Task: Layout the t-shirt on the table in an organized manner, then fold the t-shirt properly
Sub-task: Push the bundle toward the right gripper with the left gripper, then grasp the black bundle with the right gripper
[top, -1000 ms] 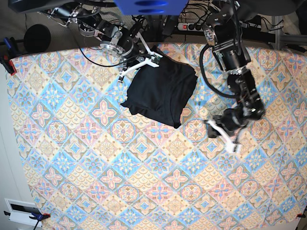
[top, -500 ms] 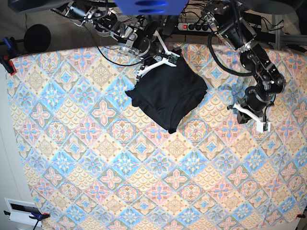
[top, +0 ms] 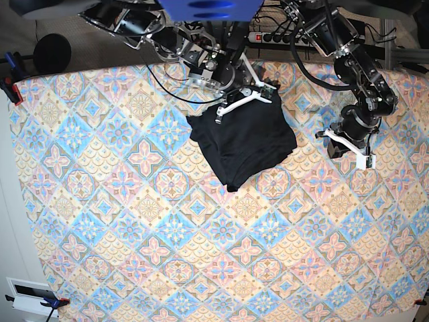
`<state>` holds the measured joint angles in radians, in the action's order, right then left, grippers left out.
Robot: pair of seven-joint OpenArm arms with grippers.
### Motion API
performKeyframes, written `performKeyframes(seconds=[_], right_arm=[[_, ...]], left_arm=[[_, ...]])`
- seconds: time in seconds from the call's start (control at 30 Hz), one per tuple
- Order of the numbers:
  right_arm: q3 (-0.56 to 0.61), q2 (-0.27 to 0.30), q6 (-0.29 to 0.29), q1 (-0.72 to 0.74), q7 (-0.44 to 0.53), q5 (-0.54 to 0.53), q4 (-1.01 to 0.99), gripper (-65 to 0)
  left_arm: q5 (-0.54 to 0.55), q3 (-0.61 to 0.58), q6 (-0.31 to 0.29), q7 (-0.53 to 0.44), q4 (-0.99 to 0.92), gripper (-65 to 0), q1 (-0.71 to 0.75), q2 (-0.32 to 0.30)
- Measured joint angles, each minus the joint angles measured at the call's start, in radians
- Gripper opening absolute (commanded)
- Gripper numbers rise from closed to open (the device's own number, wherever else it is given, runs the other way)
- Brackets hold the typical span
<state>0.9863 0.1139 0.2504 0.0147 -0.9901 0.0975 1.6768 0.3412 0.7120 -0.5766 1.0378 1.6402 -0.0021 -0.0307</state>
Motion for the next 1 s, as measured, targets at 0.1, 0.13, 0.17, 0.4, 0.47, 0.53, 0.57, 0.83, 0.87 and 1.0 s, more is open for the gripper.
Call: performKeyframes(seconds=[0.1, 0.13, 0.17, 0.4, 0.47, 0.53, 0.57, 0.83, 0.87, 1.0], right_arm=[[-0.005, 0.002, 0.000, 0.004, 0.049, -0.008, -0.024, -65.0], [-0.005, 0.001, 0.000, 0.006, 0.067, -0.007, -0.031, -65.0], [-0.006, 0.000, 0.000, 0.008, 0.079, -0.005, -0.039, -65.0], [-0.082, -0.070, 0.003, 0.021, 0.159, -0.027, -0.116, -65.0], [-0.124, -0.090, 0.012, 0.017, 0.163, -0.036, -0.123, -65.0], [-0.150, -0.107, 0.011, 0.016, 0.157, -0.030, -0.127, -65.0], [-0.152, -0.110, 0.010, 0.017, 0.156, -0.026, -0.127, -65.0], [-0.159, -0.109, 0.008, 0.016, 0.158, -0.027, -0.128, -65.0], [-0.171, -0.111, 0.010, 0.016, 0.160, -0.028, -0.128, -65.0], [-0.253, -0.114, 0.012, 0.013, 0.164, -0.033, -0.128, -65.0]], left_arm=[[0.000, 0.000, 0.000, -0.002, 0.000, -65.0, 0.009, 0.000], [-0.001, 0.000, 0.000, -0.001, 0.000, -65.0, 0.012, 0.000], [-0.001, 0.000, 0.000, -0.001, 0.000, -65.0, 0.014, 0.000], [0.000, 0.000, 0.000, -0.002, 0.000, -65.0, 0.015, 0.000], [0.000, 0.000, 0.001, -0.001, 0.000, -65.0, 0.016, 0.000], [0.001, -0.001, 0.000, -0.002, 0.000, -65.0, 0.015, 0.000], [0.005, 0.000, 0.000, -0.002, 0.000, -65.0, 0.016, 0.001], [0.003, 0.000, 0.000, -0.002, 0.000, -65.0, 0.029, 0.003], [0.004, 0.000, 0.000, -0.002, 0.000, -65.0, 0.028, 0.003], [0.003, 0.000, 0.000, -0.002, 0.000, -65.0, 0.030, 0.003]])
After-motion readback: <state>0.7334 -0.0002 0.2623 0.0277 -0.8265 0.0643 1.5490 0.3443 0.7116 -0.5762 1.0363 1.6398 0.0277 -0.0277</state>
